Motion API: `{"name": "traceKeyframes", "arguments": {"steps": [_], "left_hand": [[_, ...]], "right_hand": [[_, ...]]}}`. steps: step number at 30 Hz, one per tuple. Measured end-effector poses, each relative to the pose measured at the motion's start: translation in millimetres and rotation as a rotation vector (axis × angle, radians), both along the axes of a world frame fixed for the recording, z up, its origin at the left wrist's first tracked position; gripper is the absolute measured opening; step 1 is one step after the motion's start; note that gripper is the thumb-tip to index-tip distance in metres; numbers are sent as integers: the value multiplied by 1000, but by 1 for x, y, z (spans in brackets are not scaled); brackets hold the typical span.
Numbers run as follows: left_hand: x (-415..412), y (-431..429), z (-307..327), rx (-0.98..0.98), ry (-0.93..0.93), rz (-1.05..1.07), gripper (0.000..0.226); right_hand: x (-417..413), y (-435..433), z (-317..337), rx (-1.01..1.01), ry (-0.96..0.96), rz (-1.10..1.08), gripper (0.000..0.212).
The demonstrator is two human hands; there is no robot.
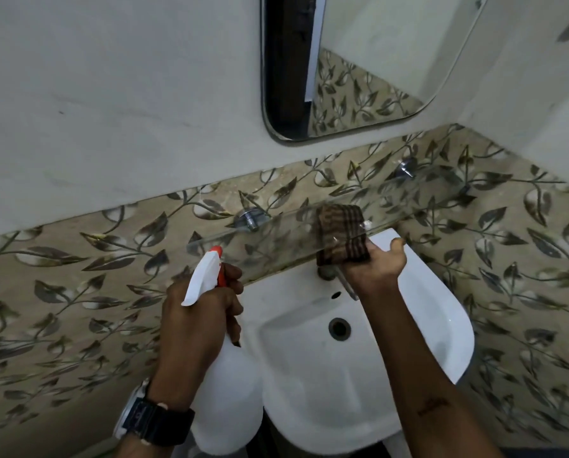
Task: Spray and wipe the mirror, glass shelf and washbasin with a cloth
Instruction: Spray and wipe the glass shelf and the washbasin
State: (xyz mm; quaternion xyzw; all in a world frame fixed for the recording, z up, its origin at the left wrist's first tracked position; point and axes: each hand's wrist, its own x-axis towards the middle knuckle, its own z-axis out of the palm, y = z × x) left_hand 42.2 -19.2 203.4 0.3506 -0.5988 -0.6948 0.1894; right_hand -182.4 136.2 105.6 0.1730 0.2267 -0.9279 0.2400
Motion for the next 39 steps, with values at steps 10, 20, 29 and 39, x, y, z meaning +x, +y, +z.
{"name": "traceKeyframes", "arguments": {"steps": [10,20,29,39], "left_hand": [[-30,22,-5,-144,-100,-91,21],[-71,37,-1,-94,-54,-123,44],[-88,54,0,-104,-40,-194,28],[-82,53,-7,-103,-99,-233,31]], "right_hand": [[58,-54,-8,-77,-14,315,92],[-37,20,12,126,-39,-15,93],[-121,85,7,173,3,-331,87],[-112,90,23,158,-46,-314,88]]}}
